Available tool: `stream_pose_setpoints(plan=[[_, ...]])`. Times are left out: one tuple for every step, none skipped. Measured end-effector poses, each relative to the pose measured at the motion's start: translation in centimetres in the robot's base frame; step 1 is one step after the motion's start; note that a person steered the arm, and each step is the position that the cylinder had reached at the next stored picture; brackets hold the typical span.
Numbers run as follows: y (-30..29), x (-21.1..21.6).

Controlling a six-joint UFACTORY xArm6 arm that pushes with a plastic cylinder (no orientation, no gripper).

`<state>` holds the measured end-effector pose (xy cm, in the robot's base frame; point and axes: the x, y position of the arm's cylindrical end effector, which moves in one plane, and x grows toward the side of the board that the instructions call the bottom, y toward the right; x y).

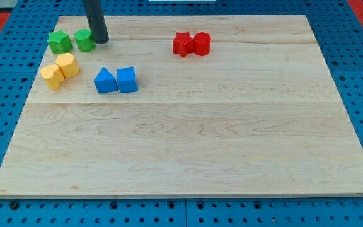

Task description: Move blue blocks at center of the board

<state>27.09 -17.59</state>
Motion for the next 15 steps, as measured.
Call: stream_pose_setpoints(plan=[[-0.8, 0.0], [-0.8, 0.5], [0.0, 4.3], [0.0, 7.4], [-0.8, 9.2], [-0.9, 12.1], [1.0, 12.1], [5.2, 11.9], [9.4, 11.3], [11.0, 10.0], [7.0, 9.7], [9.8, 7.4], [11.1, 5.0], [14.2, 7.8], [14.2, 10.5]])
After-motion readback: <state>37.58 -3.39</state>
